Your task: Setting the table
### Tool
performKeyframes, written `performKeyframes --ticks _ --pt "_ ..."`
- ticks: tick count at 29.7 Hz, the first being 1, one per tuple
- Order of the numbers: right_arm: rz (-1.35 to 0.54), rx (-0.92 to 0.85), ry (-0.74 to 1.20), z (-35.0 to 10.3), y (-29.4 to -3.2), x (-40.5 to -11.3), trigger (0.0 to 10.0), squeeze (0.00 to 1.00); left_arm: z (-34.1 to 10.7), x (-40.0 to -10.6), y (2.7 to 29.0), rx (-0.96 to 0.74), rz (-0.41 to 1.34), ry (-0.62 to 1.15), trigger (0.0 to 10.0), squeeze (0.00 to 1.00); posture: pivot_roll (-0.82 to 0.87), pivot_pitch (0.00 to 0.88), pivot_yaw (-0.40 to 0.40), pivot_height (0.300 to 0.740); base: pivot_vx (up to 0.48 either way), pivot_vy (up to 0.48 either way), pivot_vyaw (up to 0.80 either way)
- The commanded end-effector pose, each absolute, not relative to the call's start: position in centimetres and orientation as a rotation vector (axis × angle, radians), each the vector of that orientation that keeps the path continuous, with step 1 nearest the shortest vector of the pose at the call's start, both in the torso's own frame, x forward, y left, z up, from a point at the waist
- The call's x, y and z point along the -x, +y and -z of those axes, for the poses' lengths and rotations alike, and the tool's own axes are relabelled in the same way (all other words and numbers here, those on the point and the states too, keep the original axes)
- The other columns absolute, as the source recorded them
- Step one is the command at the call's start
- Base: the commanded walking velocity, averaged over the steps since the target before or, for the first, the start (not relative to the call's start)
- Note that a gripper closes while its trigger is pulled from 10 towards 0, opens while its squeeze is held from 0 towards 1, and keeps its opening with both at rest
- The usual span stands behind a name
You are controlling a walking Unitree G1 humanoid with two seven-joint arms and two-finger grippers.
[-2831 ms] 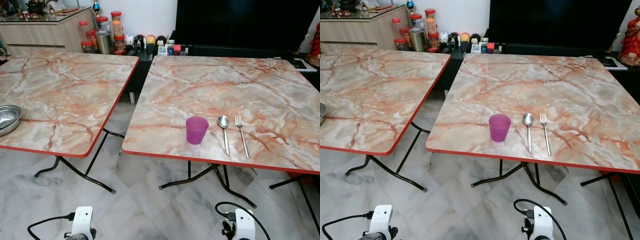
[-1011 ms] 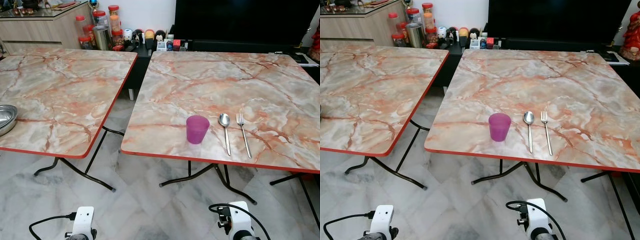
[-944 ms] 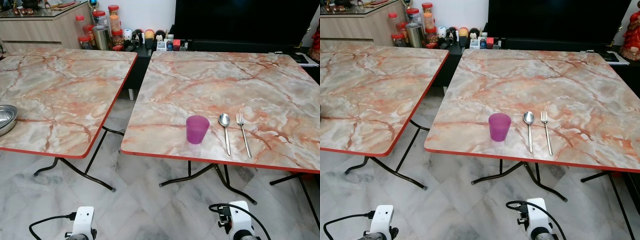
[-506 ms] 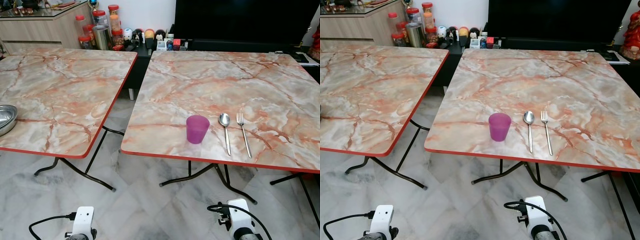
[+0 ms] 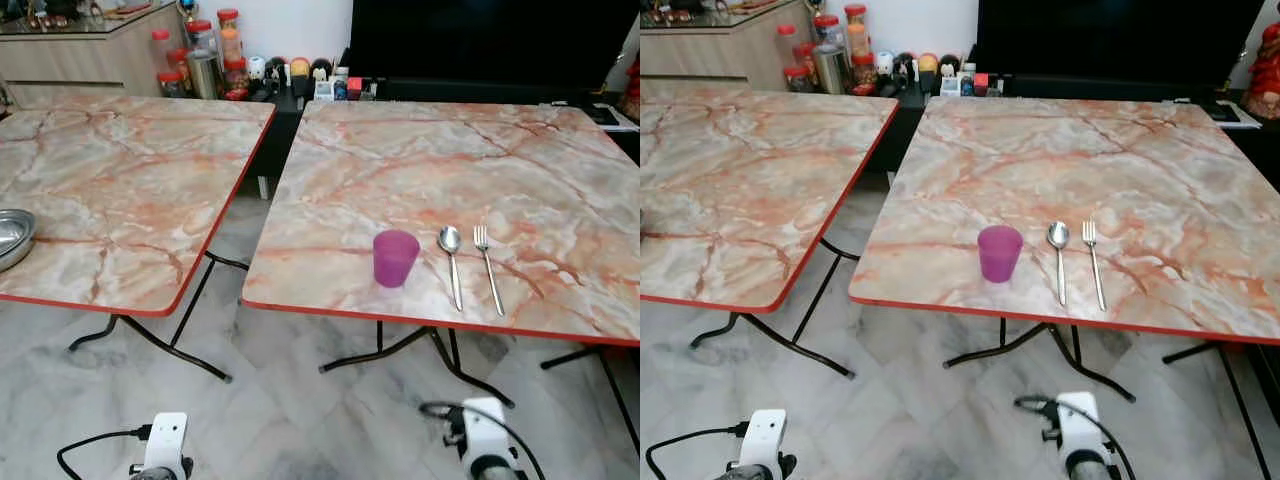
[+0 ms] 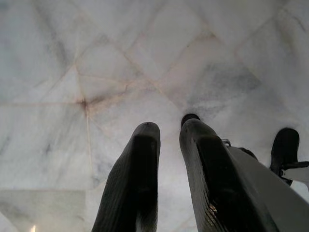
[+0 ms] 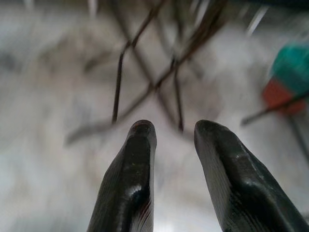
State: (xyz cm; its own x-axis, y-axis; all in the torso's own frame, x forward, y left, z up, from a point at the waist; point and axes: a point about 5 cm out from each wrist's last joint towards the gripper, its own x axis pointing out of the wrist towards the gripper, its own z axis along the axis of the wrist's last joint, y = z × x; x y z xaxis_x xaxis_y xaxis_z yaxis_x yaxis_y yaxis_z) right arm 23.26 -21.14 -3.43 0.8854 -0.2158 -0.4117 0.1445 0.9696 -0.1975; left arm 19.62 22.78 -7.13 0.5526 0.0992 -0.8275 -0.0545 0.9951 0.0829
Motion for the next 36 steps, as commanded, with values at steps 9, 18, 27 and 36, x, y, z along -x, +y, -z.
performKeyframes --ticks 9,18,27,36 --pt "0.449 -0.06 0.445 2.4 -24.2 -24.2 10.0 0.0 7.2 -19.5 22.9 -0.049 -0.088 0.99 10.0 0.0 -0.01 0.0 0.014 0.74 0.0 0.0 0.0" --pt "0.45 -0.032 0.379 1.4 -24.4 -24.9 10.0 0.0 7.1 -19.5 22.9 -0.048 -0.084 0.991 10.0 0.0 -0.01 0.0 0.015 0.74 0.0 0.0 0.0" --pt "0.491 0.009 0.302 1.1 -24.7 -22.4 10.0 0.0 7.2 -19.5 22.9 -0.051 -0.085 0.992 10.0 0.0 -0.02 0.0 0.014 0.74 0.0 0.0 0.0" --pt "0.507 0.043 0.258 0.3 -24.9 -20.4 10.0 0.0 7.1 -19.5 23.0 -0.054 -0.083 0.994 10.0 0.0 -0.02 0.0 0.013 0.74 0.0 0.0 0.0"
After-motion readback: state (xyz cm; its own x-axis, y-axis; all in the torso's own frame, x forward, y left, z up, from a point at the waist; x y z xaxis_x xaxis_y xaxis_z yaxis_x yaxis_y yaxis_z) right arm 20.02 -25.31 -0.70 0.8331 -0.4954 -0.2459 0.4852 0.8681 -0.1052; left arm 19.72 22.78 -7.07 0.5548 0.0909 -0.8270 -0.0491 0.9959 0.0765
